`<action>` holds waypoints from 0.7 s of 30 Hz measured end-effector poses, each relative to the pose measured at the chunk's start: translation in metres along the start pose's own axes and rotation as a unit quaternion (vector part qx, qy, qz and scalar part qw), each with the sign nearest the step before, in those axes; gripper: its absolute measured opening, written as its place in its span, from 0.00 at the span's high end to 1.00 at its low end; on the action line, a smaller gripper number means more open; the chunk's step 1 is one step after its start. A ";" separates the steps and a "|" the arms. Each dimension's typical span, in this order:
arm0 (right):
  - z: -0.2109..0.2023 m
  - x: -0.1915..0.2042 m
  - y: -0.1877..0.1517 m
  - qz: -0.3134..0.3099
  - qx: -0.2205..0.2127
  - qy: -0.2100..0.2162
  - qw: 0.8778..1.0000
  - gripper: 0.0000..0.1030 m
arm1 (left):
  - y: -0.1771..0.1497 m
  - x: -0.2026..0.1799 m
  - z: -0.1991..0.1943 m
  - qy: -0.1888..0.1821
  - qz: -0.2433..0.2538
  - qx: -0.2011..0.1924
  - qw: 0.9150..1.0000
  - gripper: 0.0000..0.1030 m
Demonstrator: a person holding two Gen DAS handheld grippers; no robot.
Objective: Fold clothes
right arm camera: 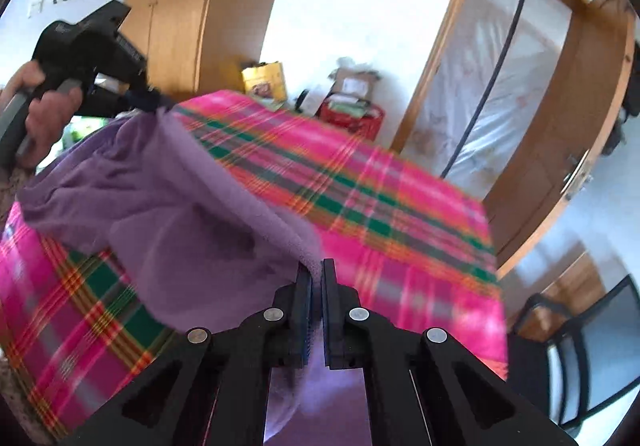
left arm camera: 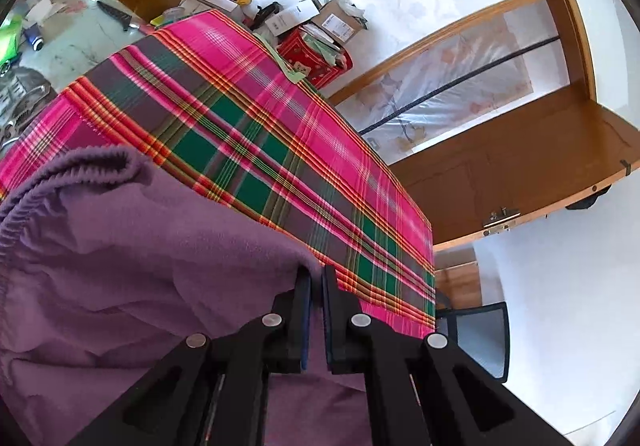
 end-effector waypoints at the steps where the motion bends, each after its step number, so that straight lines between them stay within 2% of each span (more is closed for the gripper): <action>1: 0.002 -0.002 0.005 -0.012 -0.006 -0.006 1.000 0.96 | 0.001 0.000 0.001 0.001 -0.001 0.000 1.000 0.96; 4: 0.010 -0.006 0.015 -0.064 -0.018 -0.035 0.997 0.96 | 0.004 0.000 0.005 0.002 -0.006 -0.001 1.000 0.95; 7: 0.032 -0.005 0.017 -0.141 -0.012 -0.062 0.988 0.96 | 0.007 0.003 0.010 0.013 -0.009 -0.008 1.000 0.95; 12: 0.062 -0.014 0.029 -0.173 -0.017 -0.069 0.982 0.96 | 0.013 0.014 0.023 0.023 -0.032 -0.007 0.999 0.95; 16: 0.090 -0.019 0.042 -0.237 -0.035 -0.100 0.966 0.96 | 0.018 0.018 0.032 0.031 -0.039 -0.008 0.999 0.94; 20: 0.123 -0.022 0.039 -0.311 -0.045 -0.121 0.942 0.96 | 0.020 0.025 0.045 0.045 -0.048 -0.005 0.998 0.94; 21: 0.132 -0.024 0.037 -0.315 -0.041 -0.118 0.941 0.96 | 0.021 0.028 0.048 0.048 -0.052 -0.003 0.997 0.94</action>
Point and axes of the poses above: each gripper's, at about its wrist camera, not at the fingertips, and z roughly the way its jaws point, x to its left, y to its top, the point moved 7 cm from there along z, roughly the way its jaws point, and after that the axes turned 15 degrees about -x, right-handed, at the moved point
